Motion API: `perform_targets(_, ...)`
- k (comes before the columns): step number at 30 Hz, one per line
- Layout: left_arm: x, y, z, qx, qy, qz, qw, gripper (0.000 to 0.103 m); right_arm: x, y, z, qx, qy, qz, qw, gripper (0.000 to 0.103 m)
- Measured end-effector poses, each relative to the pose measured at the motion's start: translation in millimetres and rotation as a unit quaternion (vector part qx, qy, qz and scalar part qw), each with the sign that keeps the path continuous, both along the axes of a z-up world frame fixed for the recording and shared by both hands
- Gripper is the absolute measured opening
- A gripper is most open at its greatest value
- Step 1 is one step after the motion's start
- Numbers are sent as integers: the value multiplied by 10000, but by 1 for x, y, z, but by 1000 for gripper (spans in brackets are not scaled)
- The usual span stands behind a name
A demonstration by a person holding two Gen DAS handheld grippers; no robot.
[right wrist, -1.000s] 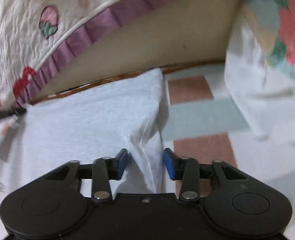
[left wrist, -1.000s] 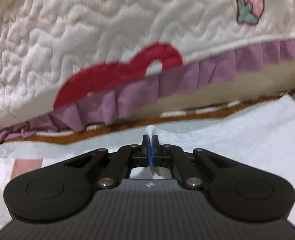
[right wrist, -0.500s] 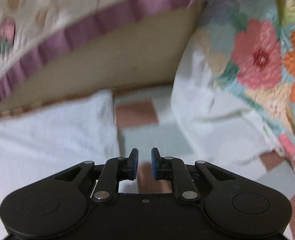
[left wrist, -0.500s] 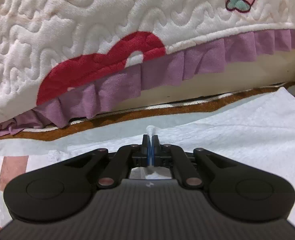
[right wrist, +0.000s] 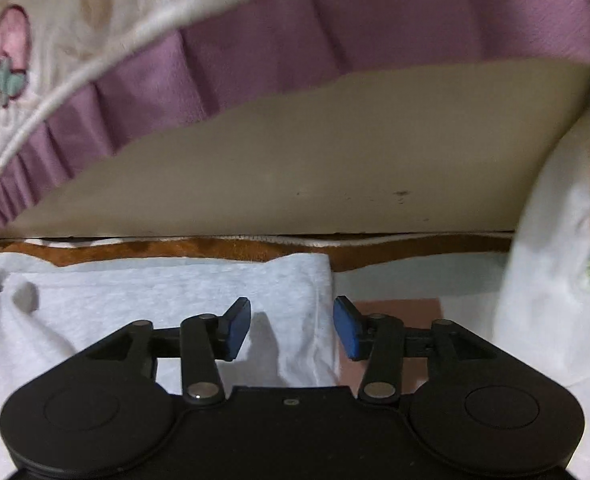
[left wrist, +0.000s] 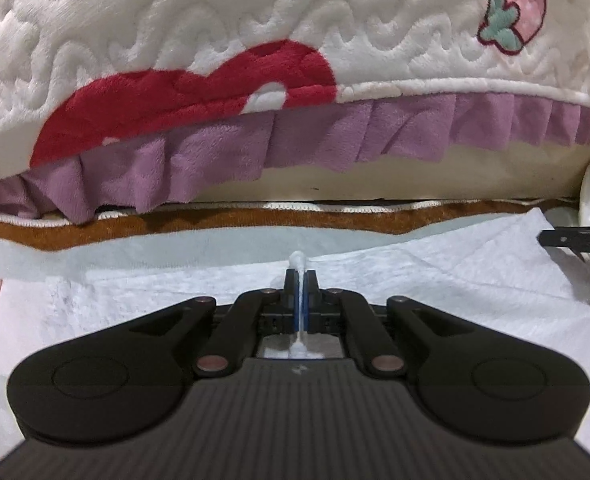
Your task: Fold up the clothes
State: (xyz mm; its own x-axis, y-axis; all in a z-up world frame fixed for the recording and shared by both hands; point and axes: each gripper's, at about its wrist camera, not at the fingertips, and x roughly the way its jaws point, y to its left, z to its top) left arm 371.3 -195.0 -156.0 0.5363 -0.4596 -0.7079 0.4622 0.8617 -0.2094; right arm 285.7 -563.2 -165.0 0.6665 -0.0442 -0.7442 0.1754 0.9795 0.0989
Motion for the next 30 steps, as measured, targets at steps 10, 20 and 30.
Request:
perform_targets(10,8,-6,-1,-9,-147,-262,9995,3,-4,-10,15,-902,-546,-351,9938,1)
perform_targets(20,-12,108,28,280,-437,320,9981,24,6,-2,-4,-1204,-157,-407,9918,1)
perform_targets(30,-30,157,7,-160,-63,588,9981,31,11,10,-1,-1459,70,-407,9884,1)
